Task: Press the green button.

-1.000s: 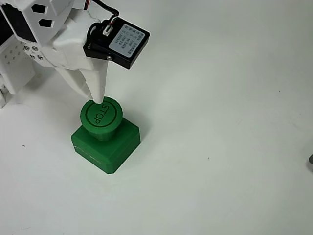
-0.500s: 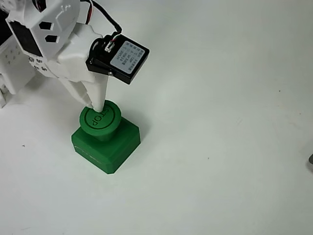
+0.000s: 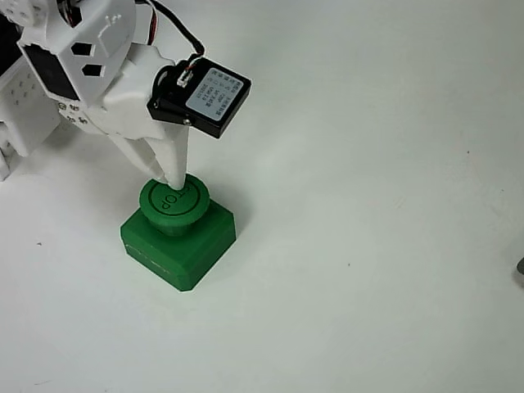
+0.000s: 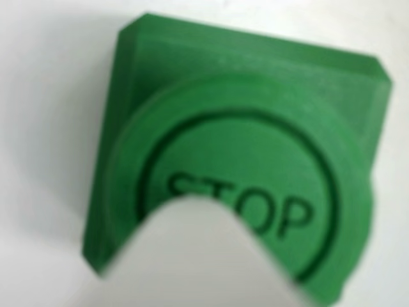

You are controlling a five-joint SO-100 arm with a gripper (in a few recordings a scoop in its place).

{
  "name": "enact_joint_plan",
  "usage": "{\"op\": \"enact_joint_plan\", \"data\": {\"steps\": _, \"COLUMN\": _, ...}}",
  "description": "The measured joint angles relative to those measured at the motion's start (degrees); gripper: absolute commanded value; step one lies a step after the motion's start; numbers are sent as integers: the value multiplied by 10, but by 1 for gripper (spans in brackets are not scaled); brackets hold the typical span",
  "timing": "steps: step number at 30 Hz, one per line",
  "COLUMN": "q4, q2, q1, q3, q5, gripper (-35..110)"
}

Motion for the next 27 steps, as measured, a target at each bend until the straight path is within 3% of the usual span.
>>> {"op": "enact_joint_plan", "data": {"steps": 5, "q4": 15, "q2": 45, "q1": -11, "q3": -4, "q5": 8, "gripper": 0}}
{"op": "enact_joint_plan", "data": {"steps": 13, "q4": 131, "q2": 62, "q1": -4, "q3": -93, "q5": -12, "gripper": 0}}
{"op": "enact_joint_plan", "data": {"steps": 19, "q4": 145, "q2": 79, "q1": -4, "q3": -123, "q5": -16, "gripper": 0}}
{"op": "enact_joint_plan", "data": {"steps": 27, "q4": 165, "q2": 261, "q1": -11, "q3": -75, "q5": 6, "gripper": 0}}
